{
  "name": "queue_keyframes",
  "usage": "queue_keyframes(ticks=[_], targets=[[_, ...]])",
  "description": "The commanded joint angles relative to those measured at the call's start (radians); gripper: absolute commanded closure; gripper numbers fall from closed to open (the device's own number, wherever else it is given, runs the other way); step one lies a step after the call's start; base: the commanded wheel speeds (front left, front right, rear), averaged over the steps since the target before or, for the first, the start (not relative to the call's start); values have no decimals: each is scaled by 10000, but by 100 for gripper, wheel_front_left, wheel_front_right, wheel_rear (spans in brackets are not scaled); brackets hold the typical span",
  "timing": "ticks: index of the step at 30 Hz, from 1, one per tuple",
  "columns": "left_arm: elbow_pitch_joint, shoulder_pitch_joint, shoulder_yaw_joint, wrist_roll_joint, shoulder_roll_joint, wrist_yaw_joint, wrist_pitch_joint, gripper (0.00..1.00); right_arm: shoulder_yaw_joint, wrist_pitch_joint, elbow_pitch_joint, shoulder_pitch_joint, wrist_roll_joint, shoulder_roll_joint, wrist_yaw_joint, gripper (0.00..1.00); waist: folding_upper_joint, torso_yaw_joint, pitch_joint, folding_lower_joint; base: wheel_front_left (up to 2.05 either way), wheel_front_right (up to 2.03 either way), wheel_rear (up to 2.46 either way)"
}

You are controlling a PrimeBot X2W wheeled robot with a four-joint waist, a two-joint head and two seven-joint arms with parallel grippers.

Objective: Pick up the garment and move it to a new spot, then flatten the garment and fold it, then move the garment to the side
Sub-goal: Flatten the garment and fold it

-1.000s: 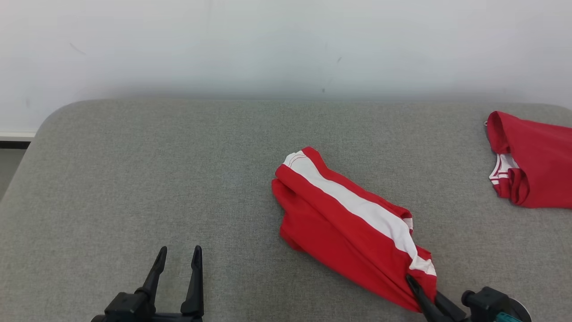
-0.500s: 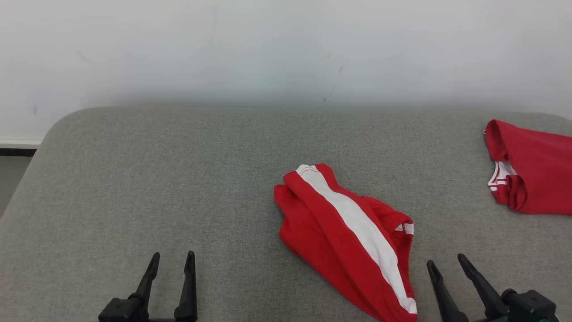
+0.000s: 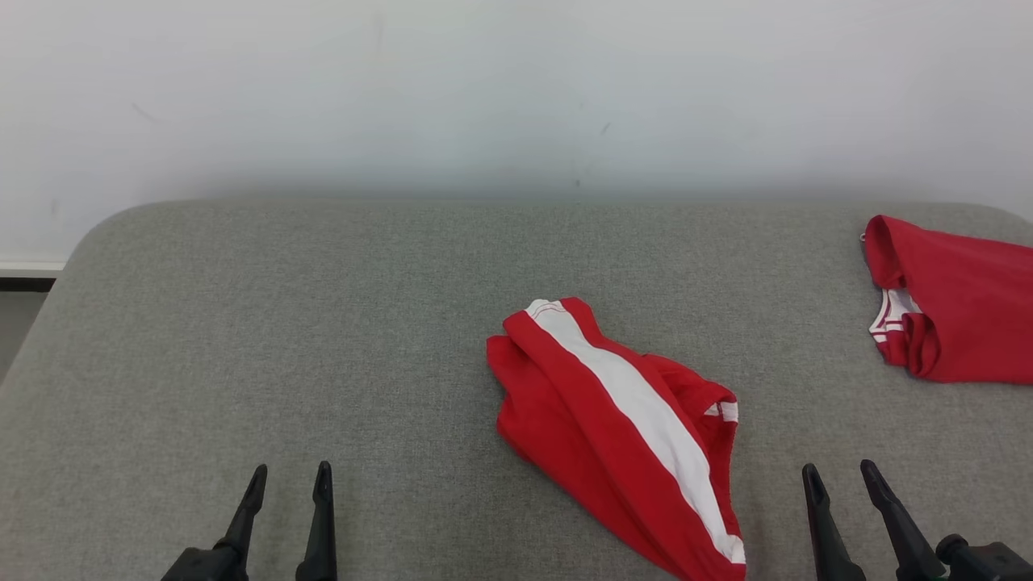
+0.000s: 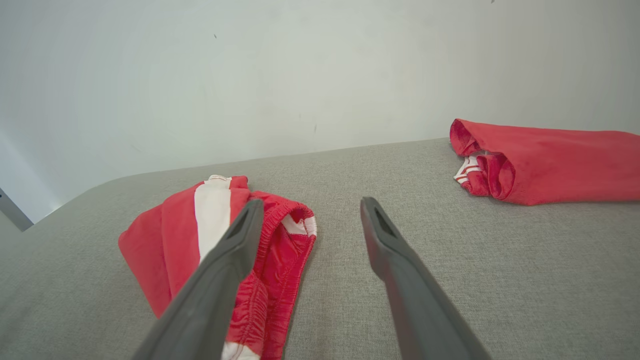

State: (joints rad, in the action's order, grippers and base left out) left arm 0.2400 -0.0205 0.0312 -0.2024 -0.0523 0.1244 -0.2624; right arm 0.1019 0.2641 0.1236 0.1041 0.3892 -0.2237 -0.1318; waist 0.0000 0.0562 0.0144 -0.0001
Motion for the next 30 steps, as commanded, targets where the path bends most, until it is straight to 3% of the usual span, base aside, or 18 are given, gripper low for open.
queue_keyframes(ticks=[1,6,11,21,30], targets=[[-38,-37,-10,147,-91,37,-34,0,-10,0,-18,11,-62,79,26,0,0,-97,77,1,0,0,0],[71,-745,123,173,-414,68,-32,0,34,1,24,-274,-108,155,26,0,0,-368,296,1,0,0,0],[300,-2386,866,-45,-1301,59,68,0,110,1,255,-633,-18,254,26,0,0,-891,678,1,0,0,0],[891,-5820,3107,-2592,-3270,47,1593,0,149,2,717,-1400,59,660,26,0,0,-2356,1603,1,0,0,0],[1973,-7813,4869,-3958,-4225,48,2907,0,89,0,941,-1913,164,999,26,0,0,-3466,2412,1,0,0,0]])
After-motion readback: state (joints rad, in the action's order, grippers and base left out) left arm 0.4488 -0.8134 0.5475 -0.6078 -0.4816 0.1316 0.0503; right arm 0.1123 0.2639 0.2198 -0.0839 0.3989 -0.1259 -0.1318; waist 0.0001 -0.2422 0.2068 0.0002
